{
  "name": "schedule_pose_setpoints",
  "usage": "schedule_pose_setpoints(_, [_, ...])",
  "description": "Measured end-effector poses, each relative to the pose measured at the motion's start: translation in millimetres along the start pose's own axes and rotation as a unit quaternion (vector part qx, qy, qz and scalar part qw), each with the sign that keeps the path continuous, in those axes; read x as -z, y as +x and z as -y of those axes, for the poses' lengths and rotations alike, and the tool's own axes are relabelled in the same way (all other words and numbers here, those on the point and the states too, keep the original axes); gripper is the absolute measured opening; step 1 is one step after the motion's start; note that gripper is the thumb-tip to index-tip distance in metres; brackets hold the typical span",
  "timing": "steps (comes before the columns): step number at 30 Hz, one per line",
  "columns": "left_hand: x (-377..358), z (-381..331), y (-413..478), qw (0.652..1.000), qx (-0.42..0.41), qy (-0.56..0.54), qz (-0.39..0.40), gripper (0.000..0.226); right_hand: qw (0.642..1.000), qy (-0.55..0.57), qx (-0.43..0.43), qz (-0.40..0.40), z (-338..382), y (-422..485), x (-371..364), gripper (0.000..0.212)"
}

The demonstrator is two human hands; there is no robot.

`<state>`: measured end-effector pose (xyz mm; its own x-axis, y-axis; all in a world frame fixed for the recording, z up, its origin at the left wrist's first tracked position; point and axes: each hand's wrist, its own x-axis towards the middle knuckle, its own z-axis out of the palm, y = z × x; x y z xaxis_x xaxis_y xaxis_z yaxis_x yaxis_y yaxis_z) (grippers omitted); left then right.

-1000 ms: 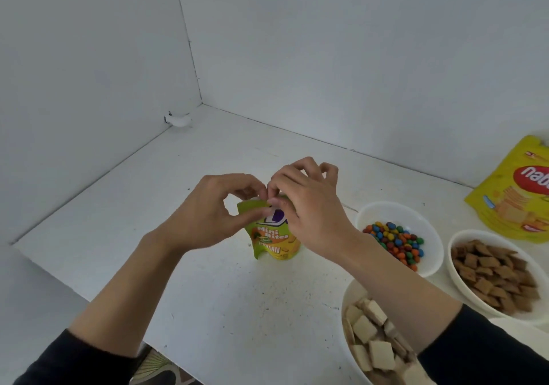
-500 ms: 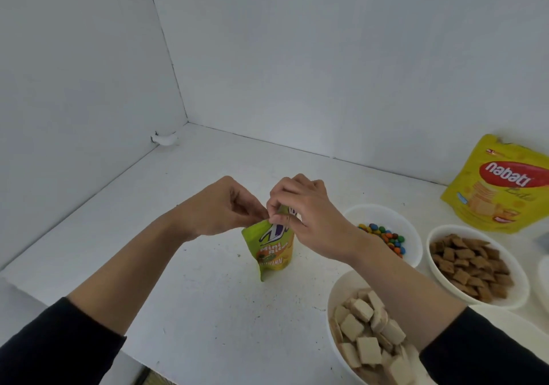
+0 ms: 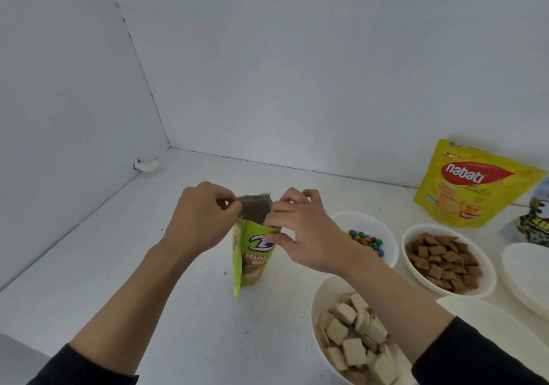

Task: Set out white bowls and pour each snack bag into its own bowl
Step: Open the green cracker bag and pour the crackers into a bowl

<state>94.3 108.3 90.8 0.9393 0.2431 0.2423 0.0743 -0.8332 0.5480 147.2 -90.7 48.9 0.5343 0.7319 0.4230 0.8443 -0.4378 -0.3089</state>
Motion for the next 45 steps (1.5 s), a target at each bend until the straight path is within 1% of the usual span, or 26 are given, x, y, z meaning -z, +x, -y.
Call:
schedule_pose_setpoints(2, [-1,-1,0,0.998,0.006,-0.058,0.011,0.024,0.998,-0.005,0.009,-0.055,-1,-2,3,0.010])
schedule_pose_setpoints(4, [-2,-8,-2,0.987,-0.007,-0.156,0.040,0.026,0.995,-0.001,0.014,-0.100,-2,-2,10,0.010])
schedule_pose_setpoints(6, [-5,-19,-7,0.964,-0.017,-0.259,0.050,0.021,0.990,0.004,0.011,-0.142,-4,-3,20,0.011])
schedule_pose_setpoints(8, [-14,-31,-16,0.933,-0.014,-0.354,0.060,0.028,0.982,0.011,0.000,-0.190,-5,-4,33,0.010])
schedule_pose_setpoints(10, [-27,-42,-24,0.903,-0.025,-0.423,0.075,0.036,0.972,0.033,-0.018,-0.230,-6,-8,49,0.010])
schedule_pose_setpoints(12, [-41,-54,-30,0.891,-0.042,-0.446,0.079,0.036,0.961,0.069,-0.049,-0.261,-9,-15,67,0.010])
schedule_pose_setpoints(15, [-63,-75,-33,0.886,-0.058,-0.448,0.101,0.032,0.939,0.114,-0.100,-0.308,-21,-31,97,0.010])
schedule_pose_setpoints(16, [-70,-82,-34,0.885,-0.059,-0.447,0.116,0.034,0.931,0.121,-0.119,-0.322,-28,-38,106,0.011])
schedule_pose_setpoints(19, [-94,-108,-37,0.872,-0.070,-0.455,0.168,0.057,0.911,0.125,-0.174,-0.354,-49,-63,134,0.010])
schedule_pose_setpoints(20, [-103,-118,-39,0.868,-0.075,-0.458,0.175,0.061,0.904,0.125,-0.191,-0.361,-56,-73,142,0.010])
schedule_pose_setpoints(23, [-128,-151,-48,0.856,-0.076,-0.483,0.168,0.062,0.883,0.140,-0.236,-0.381,-81,-104,166,0.010])
schedule_pose_setpoints(25, [-145,-171,-52,0.838,-0.063,-0.518,0.161,0.060,0.873,0.147,-0.251,-0.392,-96,-124,182,0.011])
schedule_pose_setpoints(28, [-171,-198,-57,0.797,-0.035,-0.585,0.146,0.053,0.870,0.153,-0.264,-0.387,-114,-151,201,0.008])
schedule_pose_setpoints(30, [-187,-215,-62,0.787,-0.028,-0.602,0.128,0.045,0.870,0.163,-0.269,-0.381,-124,-167,213,0.002])
schedule_pose_setpoints(32, [-200,-233,-68,0.783,-0.011,-0.613,0.107,0.037,0.873,0.175,-0.266,-0.370,-133,-182,225,0.019])
schedule_pose_setpoints(34, [-212,-246,-69,0.770,0.018,-0.632,0.089,0.031,0.886,0.161,-0.265,-0.346,-142,-196,237,0.032])
schedule_pose_setpoints(36, [-222,-259,-70,0.774,0.007,-0.629,0.068,0.027,0.895,0.151,-0.271,-0.321,-151,-209,246,0.034])
schedule_pose_setpoints(37, [-225,-266,-72,0.783,-0.010,-0.619,0.062,0.024,0.892,0.170,-0.273,-0.319,-156,-214,248,0.033])
schedule_pose_setpoints(38, [-227,-274,-74,0.793,-0.037,-0.605,0.059,0.023,0.880,0.204,-0.276,-0.327,-160,-220,250,0.032])
schedule_pose_setpoints(41, [-239,-290,-83,0.841,-0.117,-0.526,0.047,0.022,0.825,0.291,-0.320,-0.363,-173,-238,249,0.029])
schedule_pose_setpoints(44, [-251,-296,-88,0.872,-0.158,-0.462,0.027,0.038,0.779,0.346,-0.361,-0.377,-188,-256,246,0.024])
schedule_pose_setpoints(45, [-254,-297,-88,0.879,-0.168,-0.446,0.030,0.040,0.765,0.365,-0.370,-0.380,-191,-262,245,0.022])
